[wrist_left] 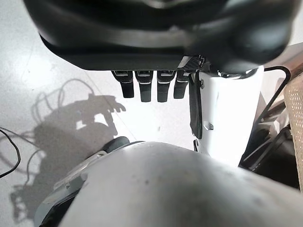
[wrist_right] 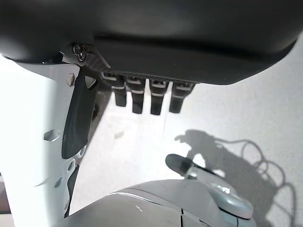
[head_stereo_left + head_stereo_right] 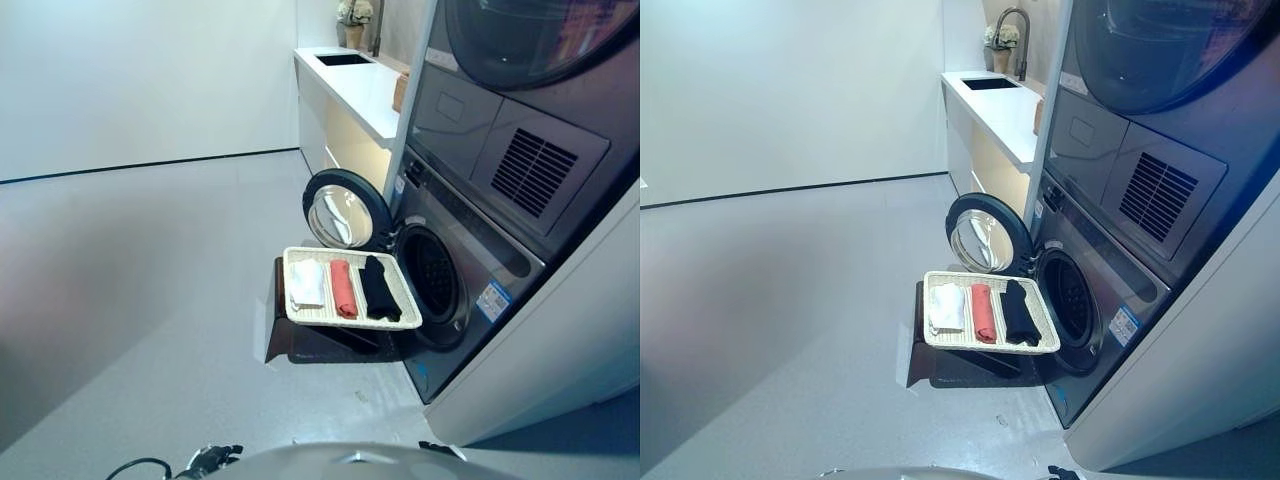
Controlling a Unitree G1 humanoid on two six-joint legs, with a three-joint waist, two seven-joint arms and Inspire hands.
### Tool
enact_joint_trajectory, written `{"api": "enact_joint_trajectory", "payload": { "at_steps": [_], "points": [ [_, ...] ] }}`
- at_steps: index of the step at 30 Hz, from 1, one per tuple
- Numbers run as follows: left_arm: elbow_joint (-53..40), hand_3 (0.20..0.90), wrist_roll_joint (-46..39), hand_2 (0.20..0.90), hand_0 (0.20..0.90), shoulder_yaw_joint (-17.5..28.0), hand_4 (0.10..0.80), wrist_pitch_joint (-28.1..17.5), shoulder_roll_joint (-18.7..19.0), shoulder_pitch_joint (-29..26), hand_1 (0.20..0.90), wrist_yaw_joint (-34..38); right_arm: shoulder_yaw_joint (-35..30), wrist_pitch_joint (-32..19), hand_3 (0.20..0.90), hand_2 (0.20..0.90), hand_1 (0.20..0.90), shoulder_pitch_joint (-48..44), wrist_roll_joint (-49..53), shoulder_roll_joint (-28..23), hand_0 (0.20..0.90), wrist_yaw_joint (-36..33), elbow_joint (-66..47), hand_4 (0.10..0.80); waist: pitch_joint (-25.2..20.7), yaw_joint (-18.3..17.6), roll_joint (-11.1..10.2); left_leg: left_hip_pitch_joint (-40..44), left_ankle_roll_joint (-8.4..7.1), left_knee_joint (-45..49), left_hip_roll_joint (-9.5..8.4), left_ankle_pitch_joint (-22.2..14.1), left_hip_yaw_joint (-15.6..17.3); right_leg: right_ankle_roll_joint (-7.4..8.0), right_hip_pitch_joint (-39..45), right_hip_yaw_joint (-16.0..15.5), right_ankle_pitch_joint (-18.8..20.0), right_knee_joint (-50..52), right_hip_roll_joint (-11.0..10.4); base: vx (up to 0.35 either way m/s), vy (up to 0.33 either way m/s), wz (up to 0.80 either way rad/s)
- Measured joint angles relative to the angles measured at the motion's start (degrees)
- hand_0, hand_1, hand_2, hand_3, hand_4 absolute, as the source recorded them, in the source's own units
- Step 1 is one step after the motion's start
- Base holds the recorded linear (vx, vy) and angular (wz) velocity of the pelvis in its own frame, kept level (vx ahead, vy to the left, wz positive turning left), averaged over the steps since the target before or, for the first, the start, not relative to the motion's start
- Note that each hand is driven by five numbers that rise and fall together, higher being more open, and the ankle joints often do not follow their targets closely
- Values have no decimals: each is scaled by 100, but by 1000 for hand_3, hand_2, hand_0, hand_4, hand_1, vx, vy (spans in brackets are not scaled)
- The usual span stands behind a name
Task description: Pick up the clothes and place them into the washing machine
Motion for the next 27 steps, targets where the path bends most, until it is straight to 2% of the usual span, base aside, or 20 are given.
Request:
{"api": "enact_joint_trajectory", "payload": {
  "at_steps": [20, 23, 25, 26, 27],
  "points": [
    [0, 900, -2, 900, 900, -4, 800, 35, -37, -37, 900, 5, -193, 113, 900, 900, 900, -167, 5, -26, 900, 1, 131, 800, -61, 5, 66, -192, 75, 27, -40, -11, 78, 30, -299, 102, -15, 147, -10, 28, 43, -2],
    [-2, 900, -2, 900, 900, -5, 800, 75, -89, -240, 900, 22, -206, 98, 900, 900, 900, -357, 32, -85, 900, -5, 158, 800, 111, -22, 116, -185, 117, 27, -49, -40, 104, 149, -754, 136, -356, 1109, -26, 68, 56, -10],
    [-21, 900, -5, 900, 900, -3, 800, 72, -79, -362, 900, 69, -235, 86, 900, 900, 900, -465, 93, -85, 900, -5, 162, 800, 251, -69, 99, -147, 139, 35, -65, -42, 80, 179, -1020, 140, -517, 1721, -39, 161, -2, 0],
    [-48, 900, -6, 900, 900, -5, 800, 63, -66, -455, 900, 98, -264, 84, 900, 900, 900, -606, 137, -88, 900, -11, 161, 800, 376, -146, 173, -153, 213, 67, -35, -42, 34, 175, -1307, 129, -601, 2256, -46, 272, -64, 14],
    [-50, 900, -8, 900, 900, 0, 800, 57, -52, -520, 900, 166, -327, 70, 900, 900, 900, -680, 144, -79, 900, -7, 145, 800, 459, -213, 119, -158, 193, 65, -32, -67, 16, 145, -1550, 77, -685, 2619, -109, 212, -62, 15]
  ]
}}
